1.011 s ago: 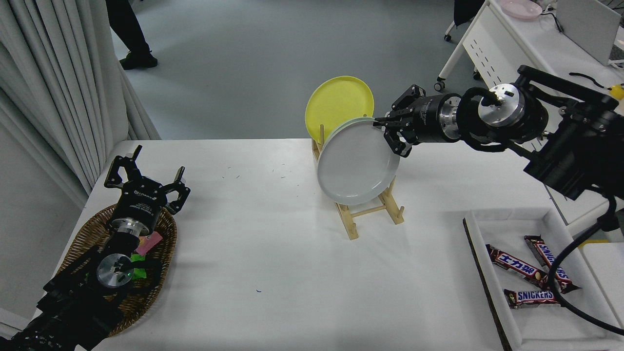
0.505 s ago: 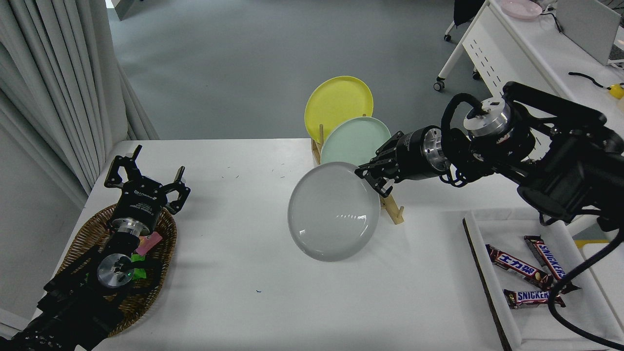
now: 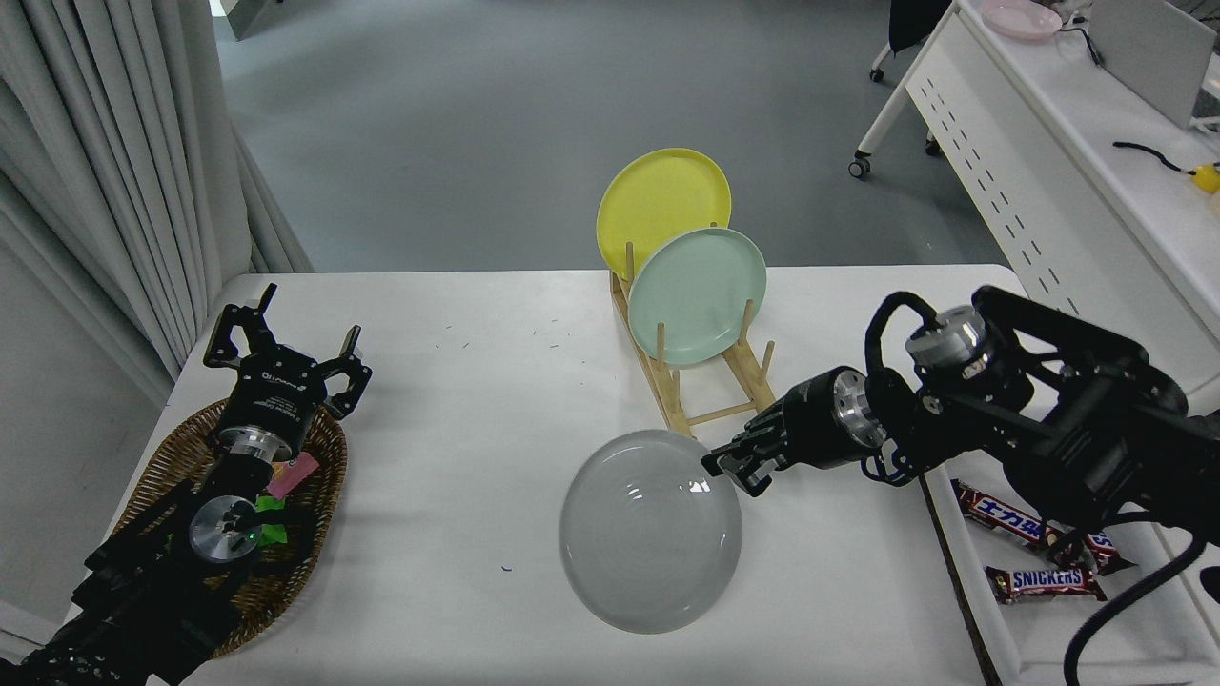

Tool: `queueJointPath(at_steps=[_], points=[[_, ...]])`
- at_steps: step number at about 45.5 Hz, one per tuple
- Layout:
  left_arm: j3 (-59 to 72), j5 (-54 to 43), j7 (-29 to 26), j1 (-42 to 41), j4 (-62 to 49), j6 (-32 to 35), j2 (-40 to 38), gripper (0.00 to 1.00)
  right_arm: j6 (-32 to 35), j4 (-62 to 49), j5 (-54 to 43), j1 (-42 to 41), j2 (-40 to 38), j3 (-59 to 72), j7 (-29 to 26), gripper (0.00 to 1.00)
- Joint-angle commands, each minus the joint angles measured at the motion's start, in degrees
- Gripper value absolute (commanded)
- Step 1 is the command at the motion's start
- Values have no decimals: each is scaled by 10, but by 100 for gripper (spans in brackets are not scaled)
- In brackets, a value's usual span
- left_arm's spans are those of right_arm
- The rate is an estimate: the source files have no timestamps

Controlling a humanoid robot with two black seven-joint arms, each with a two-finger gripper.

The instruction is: Place the plate on the table

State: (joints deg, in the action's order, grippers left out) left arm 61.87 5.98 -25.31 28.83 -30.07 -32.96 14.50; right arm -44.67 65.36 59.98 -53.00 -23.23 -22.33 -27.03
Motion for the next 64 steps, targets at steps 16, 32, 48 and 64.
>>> queueJointPath(at_steps=[16,32,48,64], points=[[0,0,0,0,0,0,0,100,-3,-69,-9,66,25,-15,0,0],[0,0,0,0,0,0,0,100,-3,-92,-38,69,28,-20,0,0],[0,0,0,0,0,0,0,100,-3,-94,-39,76,40,-20,0,0],[0,0,0,0,0,0,0,100,-3,-119,-40,77,69,-20,0,0]])
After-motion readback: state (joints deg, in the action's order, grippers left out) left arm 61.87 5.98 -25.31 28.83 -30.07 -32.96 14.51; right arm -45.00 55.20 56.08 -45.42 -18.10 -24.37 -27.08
